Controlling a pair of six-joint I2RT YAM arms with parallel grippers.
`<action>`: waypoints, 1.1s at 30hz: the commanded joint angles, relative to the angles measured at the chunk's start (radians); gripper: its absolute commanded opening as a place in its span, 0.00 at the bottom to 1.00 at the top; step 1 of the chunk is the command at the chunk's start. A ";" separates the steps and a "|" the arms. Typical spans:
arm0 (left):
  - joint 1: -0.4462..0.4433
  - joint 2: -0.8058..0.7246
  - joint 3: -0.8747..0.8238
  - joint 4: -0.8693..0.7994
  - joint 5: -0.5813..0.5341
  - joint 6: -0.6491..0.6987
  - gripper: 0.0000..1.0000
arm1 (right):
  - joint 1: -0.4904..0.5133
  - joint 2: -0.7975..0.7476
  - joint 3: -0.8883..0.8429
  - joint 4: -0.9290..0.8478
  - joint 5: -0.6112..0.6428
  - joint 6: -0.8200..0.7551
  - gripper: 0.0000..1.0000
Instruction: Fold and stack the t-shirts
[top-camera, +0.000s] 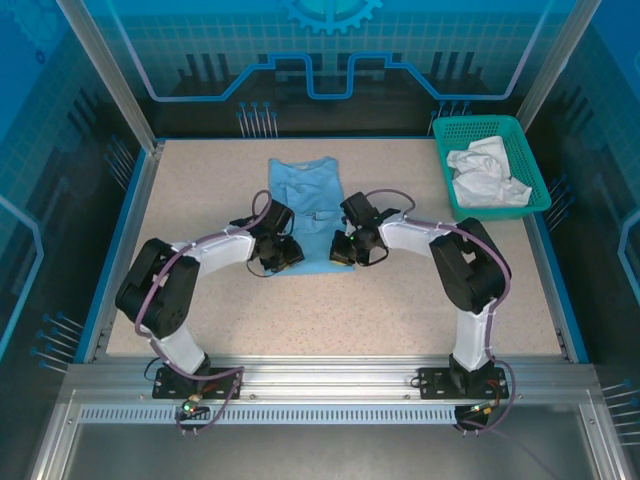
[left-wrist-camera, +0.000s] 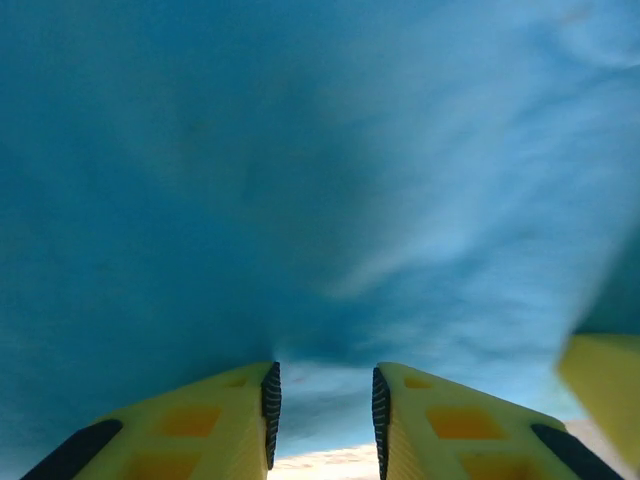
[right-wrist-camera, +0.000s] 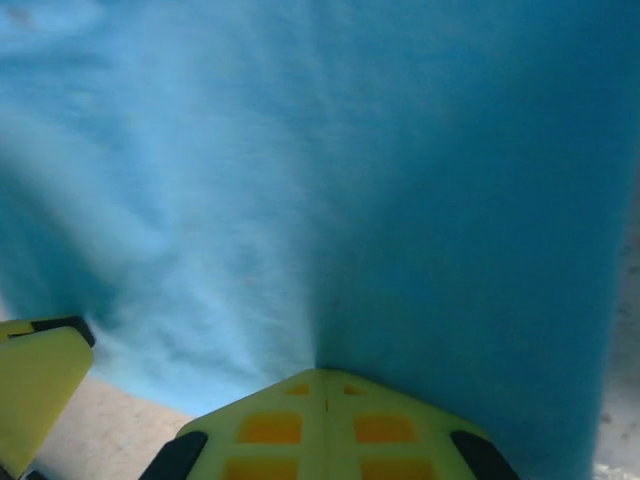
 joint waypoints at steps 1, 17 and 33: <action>0.004 -0.015 -0.058 0.042 -0.022 0.029 0.33 | 0.015 0.023 -0.066 0.062 0.013 0.029 0.06; -0.113 -0.585 -0.460 -0.078 -0.006 -0.090 0.37 | 0.278 -0.304 -0.491 0.137 0.187 0.179 0.11; -0.119 -0.167 -0.024 0.077 0.176 0.076 0.27 | 0.077 -0.172 -0.127 -0.021 0.108 0.043 0.12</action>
